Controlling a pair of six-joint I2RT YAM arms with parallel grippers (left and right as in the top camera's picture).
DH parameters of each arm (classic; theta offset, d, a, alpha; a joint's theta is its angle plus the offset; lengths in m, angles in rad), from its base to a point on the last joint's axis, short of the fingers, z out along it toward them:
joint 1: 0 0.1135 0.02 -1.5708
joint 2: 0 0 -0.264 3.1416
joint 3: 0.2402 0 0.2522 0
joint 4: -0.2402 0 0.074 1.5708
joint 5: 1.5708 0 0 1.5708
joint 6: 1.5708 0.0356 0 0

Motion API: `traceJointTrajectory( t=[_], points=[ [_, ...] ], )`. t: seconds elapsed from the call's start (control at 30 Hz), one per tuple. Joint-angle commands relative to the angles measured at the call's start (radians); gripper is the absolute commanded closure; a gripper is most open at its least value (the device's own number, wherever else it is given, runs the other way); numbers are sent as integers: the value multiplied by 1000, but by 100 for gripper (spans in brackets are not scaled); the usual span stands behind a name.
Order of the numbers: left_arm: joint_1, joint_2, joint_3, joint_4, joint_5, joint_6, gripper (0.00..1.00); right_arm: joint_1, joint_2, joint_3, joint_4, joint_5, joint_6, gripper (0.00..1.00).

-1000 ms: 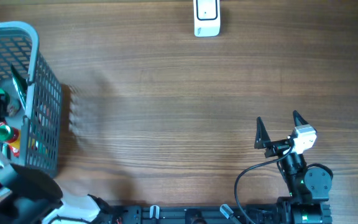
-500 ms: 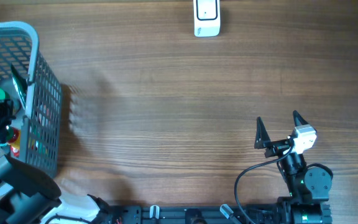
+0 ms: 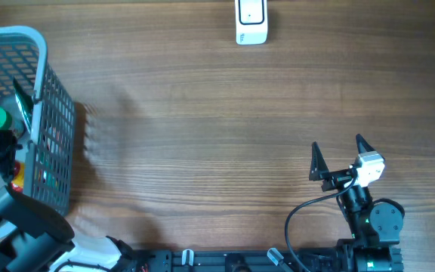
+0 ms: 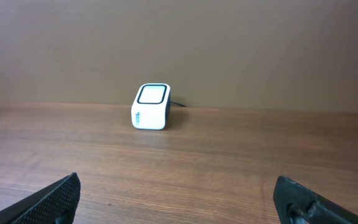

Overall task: Scan the item barcode
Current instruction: 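Reach left gripper into basket and grasp the red-yellow sriracha bottle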

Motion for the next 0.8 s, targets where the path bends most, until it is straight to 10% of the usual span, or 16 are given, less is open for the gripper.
traceJointTrajectory(
  t=[0.0,0.13,0.4,0.77],
  points=[
    [7,6,-13,3,-17,1,21,5,-9,-1,5,13,-13,0],
    [7,6,-32,21,-15,1,14,5,-9,-1,5,13,-12,1],
    [6,6,-34,2,-15,2,53,5,-9,-1,5,13,-12,0],
    [7,-54,207,-153,-19,55,51,5,-9,-1,5,13,-12,0]
  ],
)
